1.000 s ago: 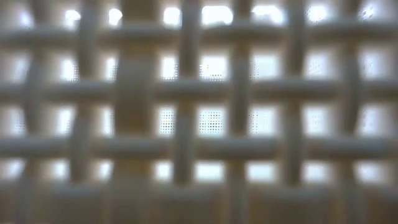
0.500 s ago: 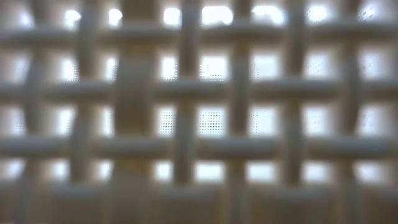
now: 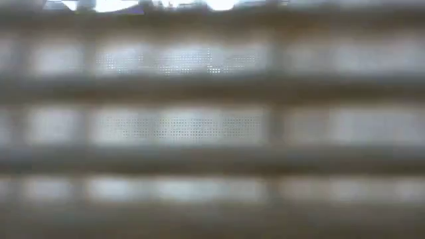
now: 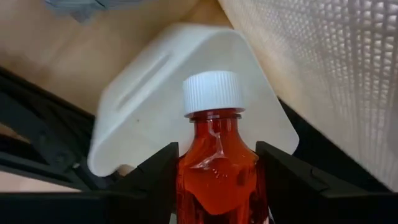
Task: Pick & Place Medicine items
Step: Put the right red medicine bottle into the white bin
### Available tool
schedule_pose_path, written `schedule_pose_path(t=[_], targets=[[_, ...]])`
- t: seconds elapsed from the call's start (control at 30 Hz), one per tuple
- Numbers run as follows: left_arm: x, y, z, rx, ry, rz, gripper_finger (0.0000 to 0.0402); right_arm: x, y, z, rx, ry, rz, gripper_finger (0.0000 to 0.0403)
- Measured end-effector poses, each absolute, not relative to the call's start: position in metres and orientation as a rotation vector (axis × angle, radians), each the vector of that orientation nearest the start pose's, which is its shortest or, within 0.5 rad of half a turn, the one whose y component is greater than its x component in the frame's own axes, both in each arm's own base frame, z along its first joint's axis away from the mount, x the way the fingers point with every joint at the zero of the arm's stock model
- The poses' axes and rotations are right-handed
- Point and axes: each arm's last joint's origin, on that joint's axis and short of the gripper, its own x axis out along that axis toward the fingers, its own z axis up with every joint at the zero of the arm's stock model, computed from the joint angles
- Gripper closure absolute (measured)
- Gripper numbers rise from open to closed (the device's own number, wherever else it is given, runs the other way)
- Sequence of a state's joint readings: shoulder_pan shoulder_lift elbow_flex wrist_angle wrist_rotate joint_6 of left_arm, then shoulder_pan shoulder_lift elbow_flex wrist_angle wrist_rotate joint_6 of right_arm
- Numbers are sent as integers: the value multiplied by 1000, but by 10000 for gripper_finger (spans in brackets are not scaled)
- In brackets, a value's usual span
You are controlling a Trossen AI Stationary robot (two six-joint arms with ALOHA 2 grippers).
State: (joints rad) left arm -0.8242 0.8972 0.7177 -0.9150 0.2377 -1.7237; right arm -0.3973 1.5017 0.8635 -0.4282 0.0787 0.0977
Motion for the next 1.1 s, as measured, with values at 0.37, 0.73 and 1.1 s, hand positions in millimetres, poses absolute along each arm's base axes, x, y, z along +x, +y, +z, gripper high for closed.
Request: schedule_pose_path(t=[0.37,0.73,1.1], targets=[[87,-135,231,-945,1622,177,203,258,-111,185,260,1041,-484,199],[79,-141,231,-711,1520,-18,199,258,-111,185,257,1042,-481,199],[83,-151,224,-1052,1457,360,199,258,-111,185,260,1041,-484,199]])
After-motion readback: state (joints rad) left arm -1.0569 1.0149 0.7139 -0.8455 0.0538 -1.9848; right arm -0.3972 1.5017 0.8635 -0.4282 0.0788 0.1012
